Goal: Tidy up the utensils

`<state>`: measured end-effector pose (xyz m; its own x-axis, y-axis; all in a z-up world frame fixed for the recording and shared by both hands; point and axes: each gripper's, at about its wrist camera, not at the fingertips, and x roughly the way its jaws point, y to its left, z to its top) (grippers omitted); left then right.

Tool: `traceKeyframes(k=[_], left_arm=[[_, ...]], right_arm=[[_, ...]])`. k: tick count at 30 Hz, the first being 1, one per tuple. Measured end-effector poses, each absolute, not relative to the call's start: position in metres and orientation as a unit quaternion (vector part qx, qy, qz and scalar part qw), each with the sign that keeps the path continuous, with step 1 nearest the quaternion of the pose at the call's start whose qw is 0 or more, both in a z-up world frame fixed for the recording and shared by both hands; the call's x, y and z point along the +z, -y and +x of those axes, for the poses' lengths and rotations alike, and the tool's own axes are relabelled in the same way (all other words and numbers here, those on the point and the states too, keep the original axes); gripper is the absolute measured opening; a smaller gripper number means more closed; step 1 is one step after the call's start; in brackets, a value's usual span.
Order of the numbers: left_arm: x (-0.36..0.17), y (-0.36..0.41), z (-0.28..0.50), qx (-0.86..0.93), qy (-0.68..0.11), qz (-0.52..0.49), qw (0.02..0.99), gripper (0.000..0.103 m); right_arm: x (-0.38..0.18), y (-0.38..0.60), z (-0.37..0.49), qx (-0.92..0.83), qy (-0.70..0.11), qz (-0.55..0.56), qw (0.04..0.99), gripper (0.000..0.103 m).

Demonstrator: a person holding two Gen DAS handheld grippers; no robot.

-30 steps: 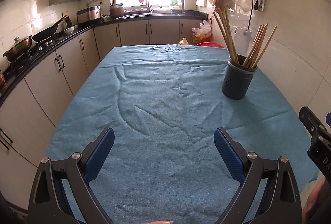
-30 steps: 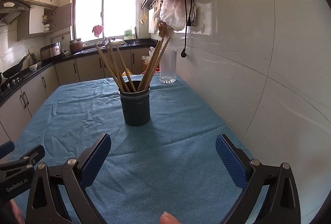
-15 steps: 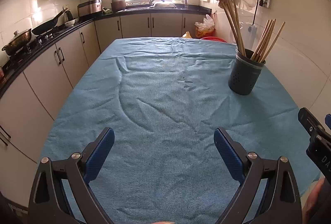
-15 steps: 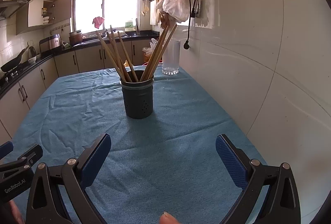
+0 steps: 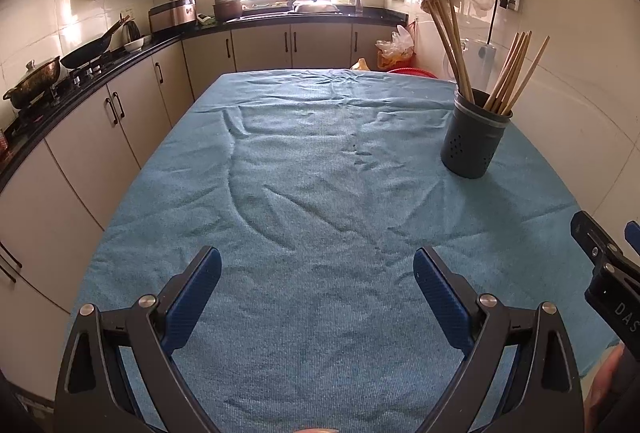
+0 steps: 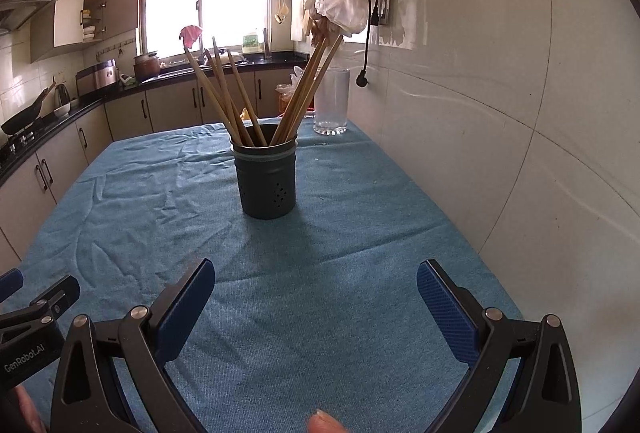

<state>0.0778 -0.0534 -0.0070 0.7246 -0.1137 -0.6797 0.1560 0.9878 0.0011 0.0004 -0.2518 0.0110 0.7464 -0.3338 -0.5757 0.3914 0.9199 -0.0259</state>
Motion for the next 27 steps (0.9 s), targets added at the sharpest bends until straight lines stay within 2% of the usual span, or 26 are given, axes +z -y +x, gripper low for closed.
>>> traceKeyframes(k=[27], left_arm=[[-0.0087,0.0521,0.076,-0.072,-0.366,0.028,0.928,0.096]], right_arm=[[0.0085,0.2506,-0.0011,-0.192,-0.301,0.054,0.933,0.103]])
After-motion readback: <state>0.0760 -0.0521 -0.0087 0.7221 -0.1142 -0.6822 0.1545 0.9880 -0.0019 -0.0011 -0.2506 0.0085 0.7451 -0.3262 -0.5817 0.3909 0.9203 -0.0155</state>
